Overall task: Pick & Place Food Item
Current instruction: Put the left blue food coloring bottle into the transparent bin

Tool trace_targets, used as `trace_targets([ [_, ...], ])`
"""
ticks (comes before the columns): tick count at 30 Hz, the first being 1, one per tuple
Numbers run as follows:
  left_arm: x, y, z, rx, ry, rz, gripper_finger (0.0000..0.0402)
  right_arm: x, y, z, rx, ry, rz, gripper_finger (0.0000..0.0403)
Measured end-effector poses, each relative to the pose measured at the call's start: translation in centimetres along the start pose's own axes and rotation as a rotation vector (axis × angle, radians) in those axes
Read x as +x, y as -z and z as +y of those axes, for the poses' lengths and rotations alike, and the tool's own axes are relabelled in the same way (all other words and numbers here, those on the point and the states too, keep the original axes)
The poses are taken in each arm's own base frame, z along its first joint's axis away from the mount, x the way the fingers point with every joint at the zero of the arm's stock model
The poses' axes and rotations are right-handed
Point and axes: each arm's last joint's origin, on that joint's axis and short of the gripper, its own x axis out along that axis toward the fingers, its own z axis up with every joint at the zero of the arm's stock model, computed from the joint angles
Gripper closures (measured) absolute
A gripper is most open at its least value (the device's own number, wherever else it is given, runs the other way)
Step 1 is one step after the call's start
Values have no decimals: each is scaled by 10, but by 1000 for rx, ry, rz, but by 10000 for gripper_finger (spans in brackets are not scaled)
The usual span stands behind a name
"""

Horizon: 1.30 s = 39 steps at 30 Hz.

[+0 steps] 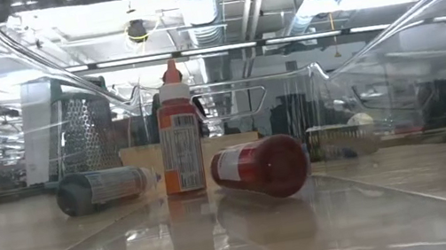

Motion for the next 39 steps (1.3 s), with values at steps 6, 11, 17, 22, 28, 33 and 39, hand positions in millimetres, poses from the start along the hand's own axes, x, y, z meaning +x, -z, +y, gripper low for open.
trace_targets([
  [6, -13, -24, 28, -108, -238, -331, 294, 0, -4, -3, -2, 25, -36, 194],
  [11, 0, -59, 57, -193, -293, -317, 267, 0, -7, -4, 8, 48, -83, 194],
  [17, 15, -89, 85, -212, -204, -283, 215, 0, -7, -6, 17, 84, -104, 194],
  [22, 32, -99, 95, -170, -133, -262, 188, 0, -6, -9, 15, 134, -126, 194],
  [28, 63, -101, 99, -116, -126, -169, 178, -1, -6, -11, 20, 166, -146, 194],
  [33, 83, -105, 100, -88, -91, -132, 178, -1, -6, -13, 44, 189, -157, 194],
  [39, 99, -103, 105, -57, -138, -96, 179, -1, -5, -14, 66, 200, -153, 194],
])
